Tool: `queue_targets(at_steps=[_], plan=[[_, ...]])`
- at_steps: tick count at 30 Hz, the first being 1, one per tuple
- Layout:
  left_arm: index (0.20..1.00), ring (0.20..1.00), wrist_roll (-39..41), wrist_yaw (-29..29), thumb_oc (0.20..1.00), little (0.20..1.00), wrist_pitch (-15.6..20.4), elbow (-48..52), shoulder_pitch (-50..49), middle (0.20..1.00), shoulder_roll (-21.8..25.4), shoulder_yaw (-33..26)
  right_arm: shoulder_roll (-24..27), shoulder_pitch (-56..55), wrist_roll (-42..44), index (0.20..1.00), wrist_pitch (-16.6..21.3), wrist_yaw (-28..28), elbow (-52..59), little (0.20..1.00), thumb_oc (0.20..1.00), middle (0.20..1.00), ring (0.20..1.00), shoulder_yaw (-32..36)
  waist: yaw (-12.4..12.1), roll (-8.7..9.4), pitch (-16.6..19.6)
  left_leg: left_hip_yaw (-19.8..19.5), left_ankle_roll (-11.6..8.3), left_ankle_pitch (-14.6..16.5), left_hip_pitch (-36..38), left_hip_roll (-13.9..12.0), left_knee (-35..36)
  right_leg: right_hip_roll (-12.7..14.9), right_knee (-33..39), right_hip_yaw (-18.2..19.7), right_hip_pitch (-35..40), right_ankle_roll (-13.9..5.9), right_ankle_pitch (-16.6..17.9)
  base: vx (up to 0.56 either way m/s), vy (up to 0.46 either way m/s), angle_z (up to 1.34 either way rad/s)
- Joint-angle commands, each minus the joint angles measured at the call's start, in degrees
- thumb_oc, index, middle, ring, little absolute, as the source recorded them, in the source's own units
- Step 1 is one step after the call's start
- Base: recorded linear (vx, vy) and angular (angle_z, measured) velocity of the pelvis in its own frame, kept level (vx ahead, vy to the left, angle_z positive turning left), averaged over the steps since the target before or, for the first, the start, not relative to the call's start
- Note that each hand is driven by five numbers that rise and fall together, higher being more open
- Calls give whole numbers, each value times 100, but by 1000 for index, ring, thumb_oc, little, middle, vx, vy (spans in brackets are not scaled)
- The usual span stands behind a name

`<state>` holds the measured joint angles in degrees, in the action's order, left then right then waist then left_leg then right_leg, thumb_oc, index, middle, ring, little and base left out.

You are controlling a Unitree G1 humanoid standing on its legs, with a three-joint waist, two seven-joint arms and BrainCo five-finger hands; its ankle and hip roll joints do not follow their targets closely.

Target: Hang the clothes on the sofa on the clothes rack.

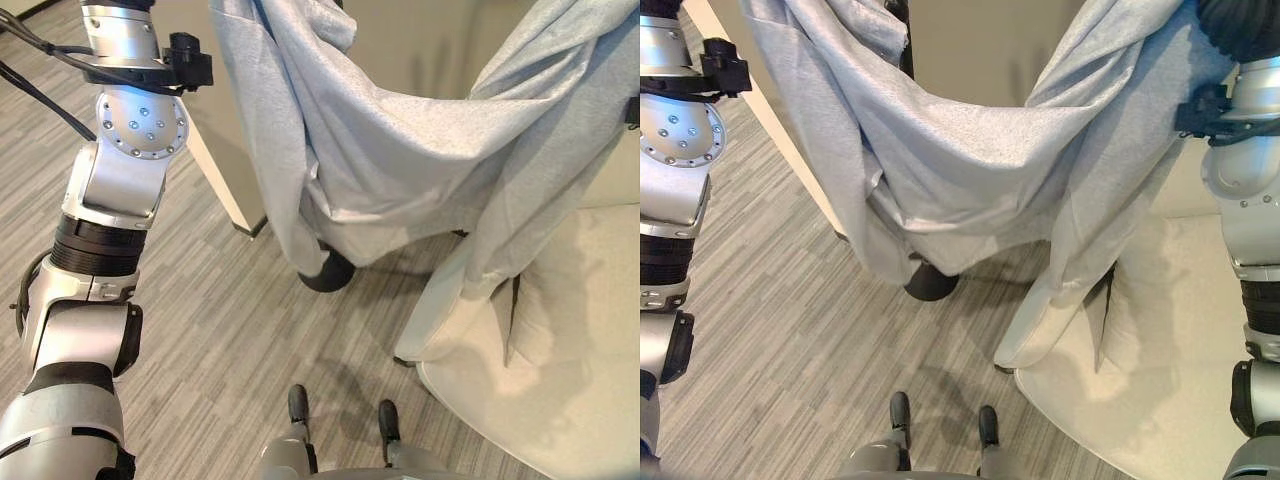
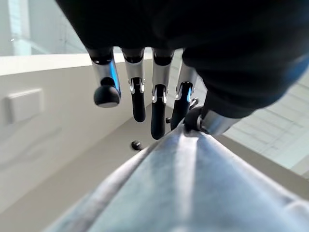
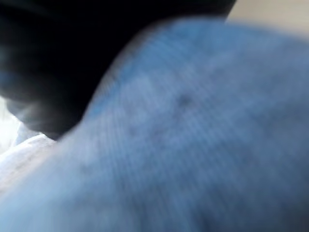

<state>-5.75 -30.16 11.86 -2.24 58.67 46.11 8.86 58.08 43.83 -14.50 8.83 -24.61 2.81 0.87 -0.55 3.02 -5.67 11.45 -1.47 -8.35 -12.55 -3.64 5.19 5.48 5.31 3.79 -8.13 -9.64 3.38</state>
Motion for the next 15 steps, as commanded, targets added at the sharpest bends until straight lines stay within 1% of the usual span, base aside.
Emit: queue_targets(at_steps=[1, 4, 6, 10, 11, 12, 13, 15], plan=[[200, 200, -151, -333, 200, 200, 296, -97, 181, 200, 167, -207, 28, 43, 252, 200, 289, -255, 225, 200, 200, 200, 200, 420, -177, -18, 498, 203, -502, 991, 926, -24, -19, 53, -31, -200, 243, -466, -166, 0, 0, 0], [200, 200, -157, -403, 200, 200, 303, -137, 195, 200, 260, -243, 27, 17, 203, 200, 287, -341, 236, 200, 200, 200, 200, 503, -186, -54, 534, 201, -499, 1000, 949, -8, -19, 69, -31, -203, 266, -471, -172, 16, 4, 4], [200, 200, -200, -494, 200, 200, 241, -325, 264, 200, 472, -228, 20, 78, 193, 200, 273, -462, 170, 200, 200, 200, 200, 506, -221, -108, 588, 209, -500, 1006, 979, 4, -19, 88, -31, -206, 305, -474, -182, 36, 4, 7], [200, 200, -102, -521, 200, 200, 122, -927, 423, 200, 797, -58, 152, 406, 229, 200, 179, -531, -163, 200, 200, 200, 200, 217, -267, -118, 624, 222, -514, 1004, 1018, 2, -19, 102, -31, -250, 375, -472, -206, 30, -5, 3], [200, 200, -88, -529, 200, 200, 140, -979, 464, 200, 814, -36, 155, 476, 237, 200, 185, -542, -208, 200, 200, 200, 200, 162, -253, -121, 615, 223, -516, 1006, 1021, 1, -19, 101, -31, -250, 378, -471, -208, 57, 1, 3], [200, 200, 33, -479, 200, 200, 43, -1438, 622, 200, 1028, 198, 308, 817, 342, 200, 72, -560, -563, 200, 200, 200, 200, -177, -306, -97, 641, 220, -532, 989, 1027, -13, -19, 102, -31, -271, 410, -464, -225, 44, 0, 1], [200, 200, 56, -483, 200, 200, 67, -1504, 682, 200, 1051, 226, 315, 937, 359, 200, 86, -577, -639, 200, 200, 200, 200, -269, -289, -105, 623, 220, -534, 990, 1027, -13, -19, 101, -31, -270, 410, -463, -227, 69, 4, -1], [200, 200, 217, -378, 200, 200, 11, -2050, 923, 200, 1235, 551, 380, 1427, 574, 200, 16, -593, -1056, 200, 200, 200, 200, -746, -329, -79, 631, 243, -561, 958, 1013, -28, -19, 95, -31, -304, 431, -462, -238, 39, 5, 2]])
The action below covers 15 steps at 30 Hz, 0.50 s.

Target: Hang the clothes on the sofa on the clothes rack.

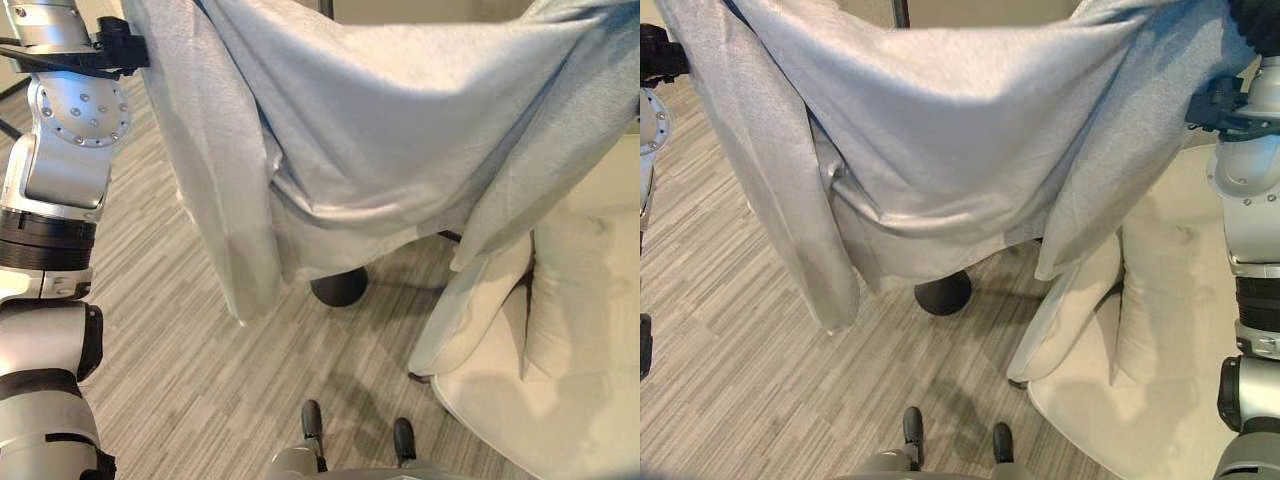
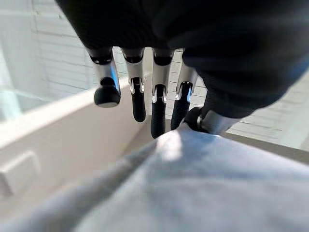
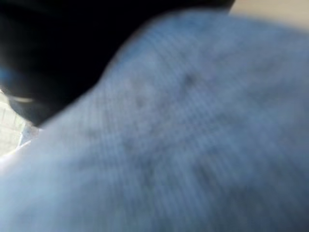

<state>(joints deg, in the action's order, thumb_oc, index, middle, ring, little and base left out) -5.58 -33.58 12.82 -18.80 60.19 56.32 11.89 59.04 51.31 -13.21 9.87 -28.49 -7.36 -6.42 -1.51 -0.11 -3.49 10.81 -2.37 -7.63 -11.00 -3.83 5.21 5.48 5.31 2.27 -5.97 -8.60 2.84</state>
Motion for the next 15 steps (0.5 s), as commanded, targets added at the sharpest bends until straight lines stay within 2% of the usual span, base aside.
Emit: queue_targets(at_steps=[1, 3, 5, 9, 12, 15], plan=[[200, 200, 213, -39, 200, 200, -73, -438, 818, 200, 225, 277, 284, 754, 457, 200, -81, -214, -86, 200, 200, 200, 200, -72, -223, 232, 405, 307, -473, 885, 855, -11, -21, 95, -31, -151, 211, -565, -184, 27, 0, 4], [200, 200, 317, 32, 200, 200, -119, -828, 1115, 200, 299, 617, 287, 1255, 611, 200, -116, -199, -438, 200, 200, 200, 200, -576, -267, 267, 395, 304, -481, 868, 838, -17, -21, 84, -31, -173, 204, -577, -185, 31, -4, 6], [200, 200, 486, 213, 200, 200, -153, -1665, 1791, 200, 382, 1417, 264, 2319, 928, 200, -199, -151, -1308, 200, 200, 200, 200, -1646, -317, 344, 388, 317, -506, 817, 757, -41, -21, 67, -31, -200, 154, -602, -150, 52, -10, 14], [200, 200, 625, 313, 200, 200, -130, -2174, 2250, 200, 383, 1908, 207, 3121, 1100, 200, -245, -102, -1955, 200, 200, 200, 200, -2436, -333, 381, 378, 311, -522, 771, 658, -60, -21, 51, -31, -212, 89, -612, -127, 37, -10, 6], [200, 200, 763, 350, 200, 200, -111, -2397, 2580, 200, 204, 2226, 47, 3627, 1250, 200, -322, -13, -2376, 200, 200, 200, 200, -2964, -319, 404, 383, 275, -524, 762, 598, -67, -21, 33, -31, -164, 60, -607, -84, 48, -29, 1], [200, 200, 800, 332, 200, 200, -97, -2425, 2697, 200, 144, 2301, 15, 3766, 1227, 200, -351, 43, -2422, 200, 200, 200, 200, -3146, -314, 403, 373, 299, -549, 766, 620, -93, -21, 10, -31, -117, 71, -587, -82, 57, -53, 0]])
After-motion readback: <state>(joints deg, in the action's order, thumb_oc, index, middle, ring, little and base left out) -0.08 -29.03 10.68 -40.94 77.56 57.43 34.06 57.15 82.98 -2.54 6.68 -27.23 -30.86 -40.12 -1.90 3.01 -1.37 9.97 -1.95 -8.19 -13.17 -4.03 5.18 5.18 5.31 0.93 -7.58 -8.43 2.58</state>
